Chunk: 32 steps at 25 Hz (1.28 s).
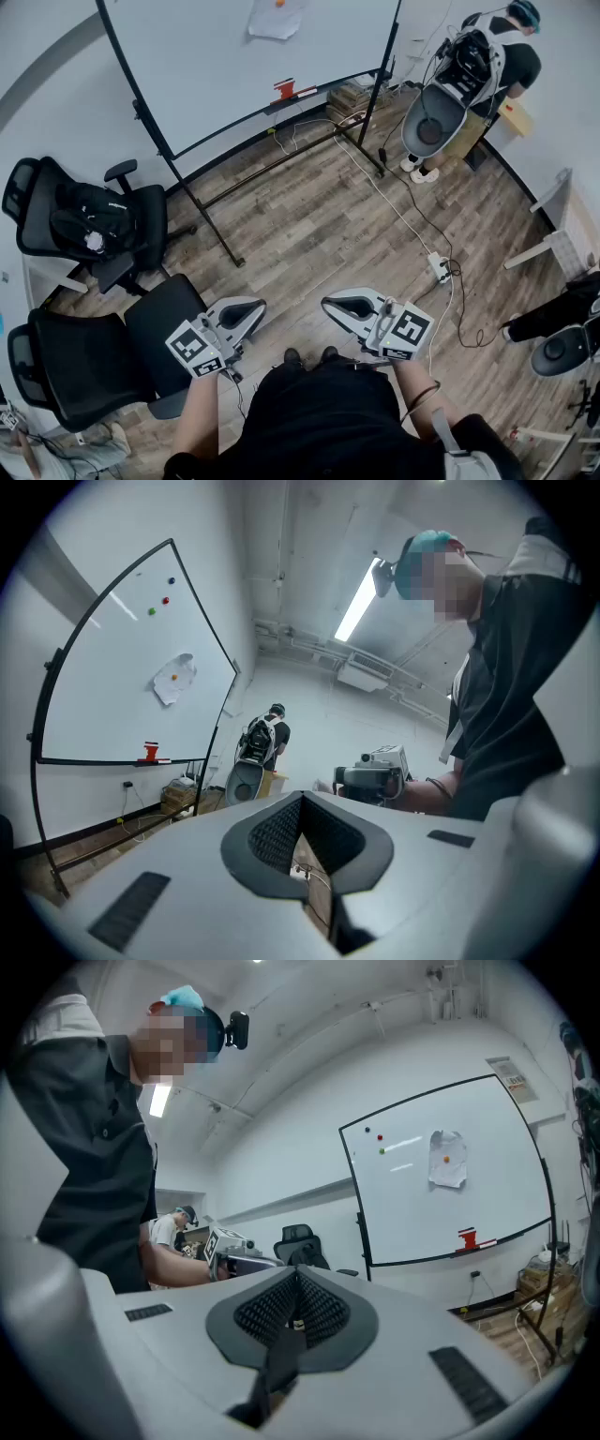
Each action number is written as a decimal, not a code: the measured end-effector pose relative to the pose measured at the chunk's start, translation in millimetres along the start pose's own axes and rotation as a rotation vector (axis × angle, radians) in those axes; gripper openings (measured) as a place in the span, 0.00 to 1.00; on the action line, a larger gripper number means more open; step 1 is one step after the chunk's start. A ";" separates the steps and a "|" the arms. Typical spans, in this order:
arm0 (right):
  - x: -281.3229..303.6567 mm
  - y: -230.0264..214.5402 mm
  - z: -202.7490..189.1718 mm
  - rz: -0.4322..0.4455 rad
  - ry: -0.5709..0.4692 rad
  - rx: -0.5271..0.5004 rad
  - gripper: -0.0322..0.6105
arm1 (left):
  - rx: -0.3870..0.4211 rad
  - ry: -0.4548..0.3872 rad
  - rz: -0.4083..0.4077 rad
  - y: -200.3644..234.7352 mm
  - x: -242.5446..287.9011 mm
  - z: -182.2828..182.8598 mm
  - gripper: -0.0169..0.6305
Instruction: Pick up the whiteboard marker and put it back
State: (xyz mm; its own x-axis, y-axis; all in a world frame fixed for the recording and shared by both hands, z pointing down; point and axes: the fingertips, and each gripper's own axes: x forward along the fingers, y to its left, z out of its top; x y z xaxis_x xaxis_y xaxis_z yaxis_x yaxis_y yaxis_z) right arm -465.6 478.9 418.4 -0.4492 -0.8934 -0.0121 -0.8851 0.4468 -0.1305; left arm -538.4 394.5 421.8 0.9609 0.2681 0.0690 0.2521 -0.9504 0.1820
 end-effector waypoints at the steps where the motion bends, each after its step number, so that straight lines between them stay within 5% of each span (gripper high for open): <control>1: -8.4 -0.2 -0.4 -0.008 0.003 -0.001 0.08 | -0.002 0.011 0.005 -5.4 1.8 -2.3 0.05; 3: -25.7 -2.3 -2.7 -0.026 0.009 0.002 0.08 | -0.016 -0.010 0.002 -16.9 7.0 -1.3 0.05; 7: -58.6 -8.4 -17.3 -0.066 0.012 0.034 0.08 | -0.085 -0.203 -0.036 -37.3 20.1 14.3 0.05; 13: -94.0 -18.2 -29.1 -0.074 -0.009 0.057 0.08 | -0.040 -0.041 -0.094 -67.6 74.6 -13.5 0.05; 19: -108.8 -27.8 -23.1 -0.050 -0.037 0.026 0.08 | -0.048 -0.015 -0.092 -62.8 102.6 -2.8 0.04; 24: -152.8 -61.0 -43.3 -0.119 -0.049 0.079 0.08 | -0.105 -0.077 -0.075 -65.9 131.6 0.2 0.05; 32: -169.6 -110.8 -55.9 -0.174 -0.030 0.122 0.08 | -0.164 -0.011 -0.036 -47.3 147.3 -24.7 0.04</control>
State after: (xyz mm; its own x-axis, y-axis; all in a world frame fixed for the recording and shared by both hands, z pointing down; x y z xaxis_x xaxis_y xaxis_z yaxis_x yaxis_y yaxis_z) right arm -298.1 583.5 490.3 -0.2855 -0.9583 -0.0081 -0.9268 0.2783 -0.2522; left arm -411.7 482.9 447.5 0.9532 0.2985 0.0488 0.2648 -0.9015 0.3423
